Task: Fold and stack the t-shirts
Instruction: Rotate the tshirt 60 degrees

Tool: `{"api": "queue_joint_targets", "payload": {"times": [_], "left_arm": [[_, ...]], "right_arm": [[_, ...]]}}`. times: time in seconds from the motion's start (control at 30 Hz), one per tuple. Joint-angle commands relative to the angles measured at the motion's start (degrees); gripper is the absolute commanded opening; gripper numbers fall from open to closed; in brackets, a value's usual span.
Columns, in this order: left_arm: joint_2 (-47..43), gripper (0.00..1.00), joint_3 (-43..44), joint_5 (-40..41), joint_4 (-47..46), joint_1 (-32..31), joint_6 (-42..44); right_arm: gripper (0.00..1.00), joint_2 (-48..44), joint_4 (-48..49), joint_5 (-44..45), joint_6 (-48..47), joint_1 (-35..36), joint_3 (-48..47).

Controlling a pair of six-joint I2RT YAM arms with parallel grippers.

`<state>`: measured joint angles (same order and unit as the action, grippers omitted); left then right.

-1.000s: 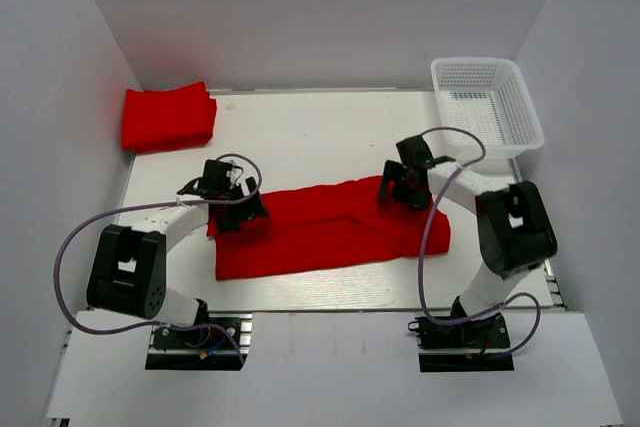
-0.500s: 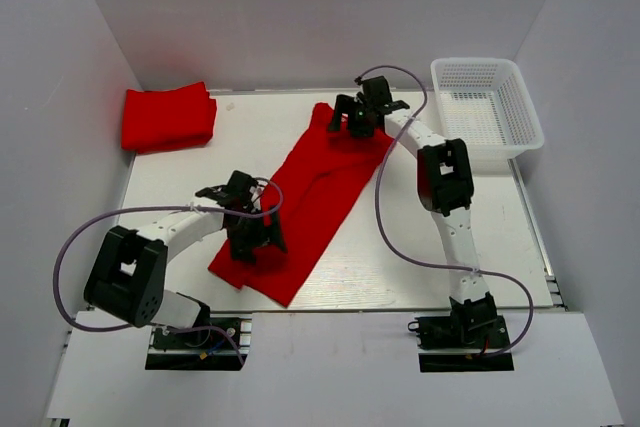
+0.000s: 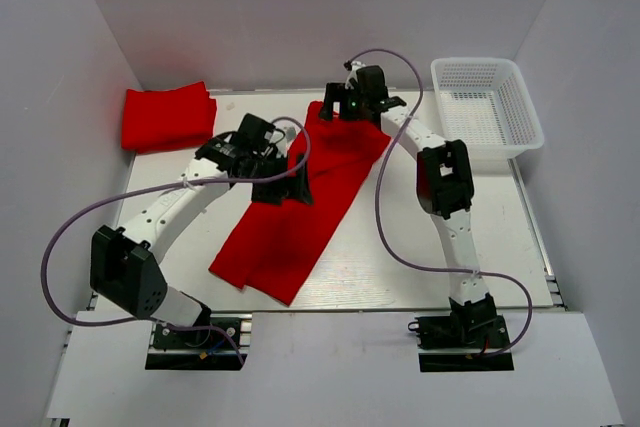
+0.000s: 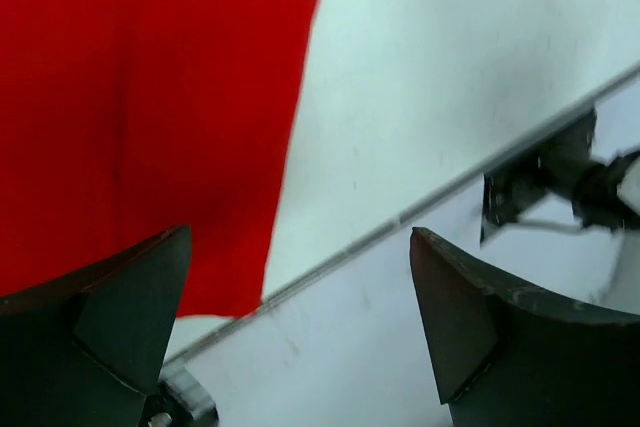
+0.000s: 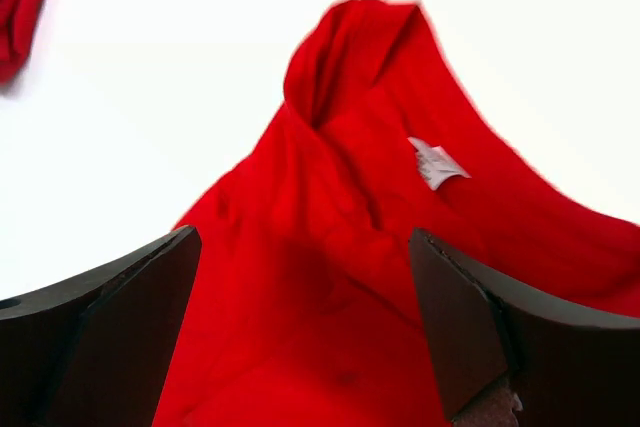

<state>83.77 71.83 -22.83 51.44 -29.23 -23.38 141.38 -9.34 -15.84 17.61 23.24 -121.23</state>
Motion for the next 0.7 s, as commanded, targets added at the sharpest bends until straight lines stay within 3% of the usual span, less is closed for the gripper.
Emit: {"api": "queue_joint_targets", "payload": {"times": [0.0, 0.17, 0.27, 0.4, 0.57, 0.67], "left_arm": [[0.69, 1.00, 5.24, 10.94, 2.95, 1.10, 0.46], [4.04, 1.00, 9.03, 26.86, 9.12, 2.95, -6.76], [1.67, 1.00, 7.89, 27.49, 5.79, 4.97, -7.65], [0.52, 1.00, 2.98, 29.42, 5.07, 8.13, -8.26], [0.52, 1.00, -3.70, 26.18, 2.97, 11.83, -8.88], [-0.80, 1.00, -6.87, 25.64, 1.82, 13.59, -8.88]], "right_arm": [[0.90, -9.19, -2.23, 6.24, -3.10, 0.92, 0.11], [0.90, -14.99, -14.19, 13.44, -0.75, 6.02, 8.54], [0.90, -15.08, -21.81, 19.74, 6.78, 8.13, 9.42], [0.90, -15.00, -23.34, 24.71, 13.24, 11.29, 12.16], [0.90, -5.79, -32.13, 28.31, 14.82, 14.10, -1.01], [0.90, -4.27, -33.64, 28.58, 16.58, 14.11, 1.85]]}}
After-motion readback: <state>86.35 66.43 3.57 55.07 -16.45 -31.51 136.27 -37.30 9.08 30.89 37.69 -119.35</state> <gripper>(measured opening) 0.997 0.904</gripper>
